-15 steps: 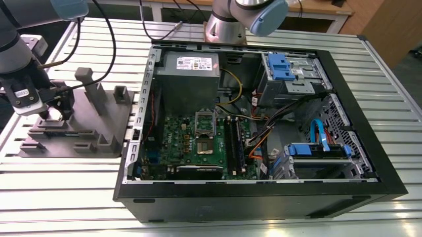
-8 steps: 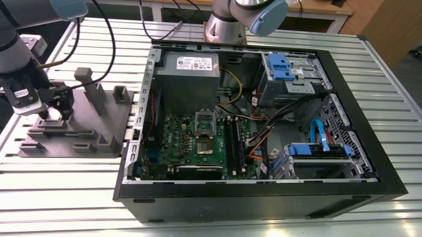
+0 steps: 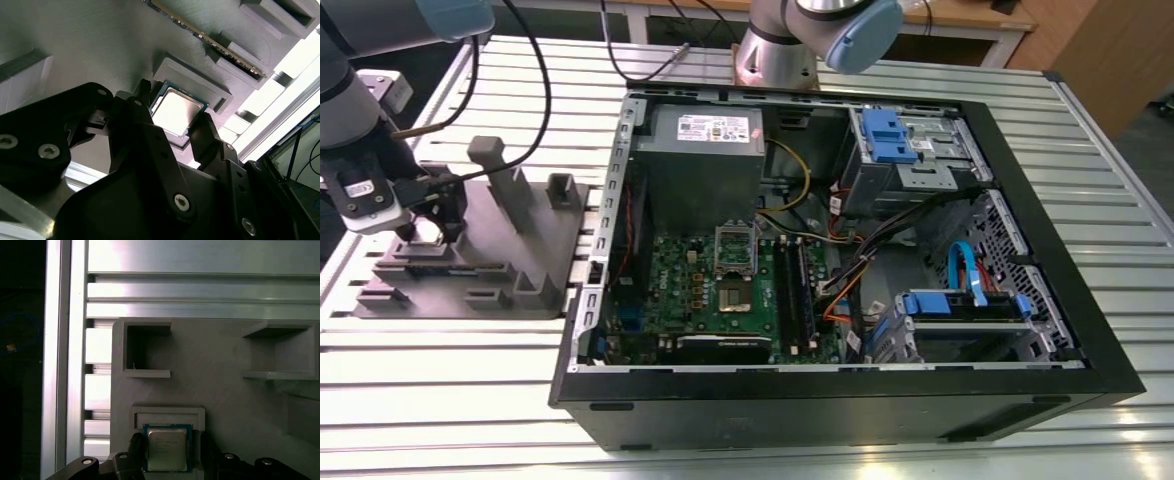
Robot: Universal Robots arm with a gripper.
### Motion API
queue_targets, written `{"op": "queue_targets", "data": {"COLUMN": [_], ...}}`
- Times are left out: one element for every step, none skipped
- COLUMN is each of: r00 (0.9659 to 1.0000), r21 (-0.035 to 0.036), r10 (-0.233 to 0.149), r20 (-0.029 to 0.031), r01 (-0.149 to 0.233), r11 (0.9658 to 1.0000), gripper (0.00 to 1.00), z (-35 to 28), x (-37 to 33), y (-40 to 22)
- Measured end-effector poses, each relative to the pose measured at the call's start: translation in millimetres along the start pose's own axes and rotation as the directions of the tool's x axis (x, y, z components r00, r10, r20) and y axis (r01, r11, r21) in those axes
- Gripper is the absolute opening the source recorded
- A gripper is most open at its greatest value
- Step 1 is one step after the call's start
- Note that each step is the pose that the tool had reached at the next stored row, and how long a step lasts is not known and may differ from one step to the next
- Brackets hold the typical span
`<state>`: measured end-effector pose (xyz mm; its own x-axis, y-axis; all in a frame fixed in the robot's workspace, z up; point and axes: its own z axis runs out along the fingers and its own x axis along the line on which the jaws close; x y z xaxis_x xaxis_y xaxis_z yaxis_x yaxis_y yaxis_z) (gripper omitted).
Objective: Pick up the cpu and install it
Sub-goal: 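Pick up the cpu and move it towards the insertion slot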
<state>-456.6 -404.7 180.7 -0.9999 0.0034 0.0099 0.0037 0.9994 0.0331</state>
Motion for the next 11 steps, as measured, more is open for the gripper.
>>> {"op": "queue_targets", "data": {"r00": [1.0000, 1.0000, 1.0000, 1.0000, 1.0000, 1.0000, 1.0000, 1.0000, 1.0000, 1.0000, 1.0000], "r21": [0.0000, 0.0000, -0.0001, -0.0001, -0.0001, 0.0000, 0.0000, -0.0001, -0.0001, -0.0001, 0.0000], "r10": [0.000, 0.000, 0.000, 0.000, 0.000, 0.000, 0.000, 0.000, 0.000, 0.000, 0.000], "r20": [0.0000, -0.0001, -0.0001, -0.0001, 0.0000, -0.0001, -0.0001, -0.0001, 0.0000, -0.0001, -0.0001], "r01": [0.000, 0.000, 0.000, 0.000, 0.000, 0.000, 0.000, 0.000, 0.000, 0.000, 0.000], "r11": [1.0000, 1.0000, 1.0000, 1.0000, 1.0000, 1.0000, 1.0000, 1.0000, 1.0000, 1.0000, 1.0000], "gripper": [0.57, 0.57, 0.57, 0.57, 0.57, 0.57, 0.57, 0.57, 0.59, 0.59, 0.65], "z": [0.0, 0.0, 0.0, 0.0, 0.0, 0.0, 0.0, 0.0, 0.0, 0.0, 0.0], "x": [0.0, 0.1, 0.1, 0.0, 0.0, 0.0, 0.1, 0.0, 0.0, 0.0, 0.0], "y": [0.0, -0.1, -0.2, -0.3, -0.3, -0.4, -0.4, -0.4, -0.4, -0.4, -0.4]}}
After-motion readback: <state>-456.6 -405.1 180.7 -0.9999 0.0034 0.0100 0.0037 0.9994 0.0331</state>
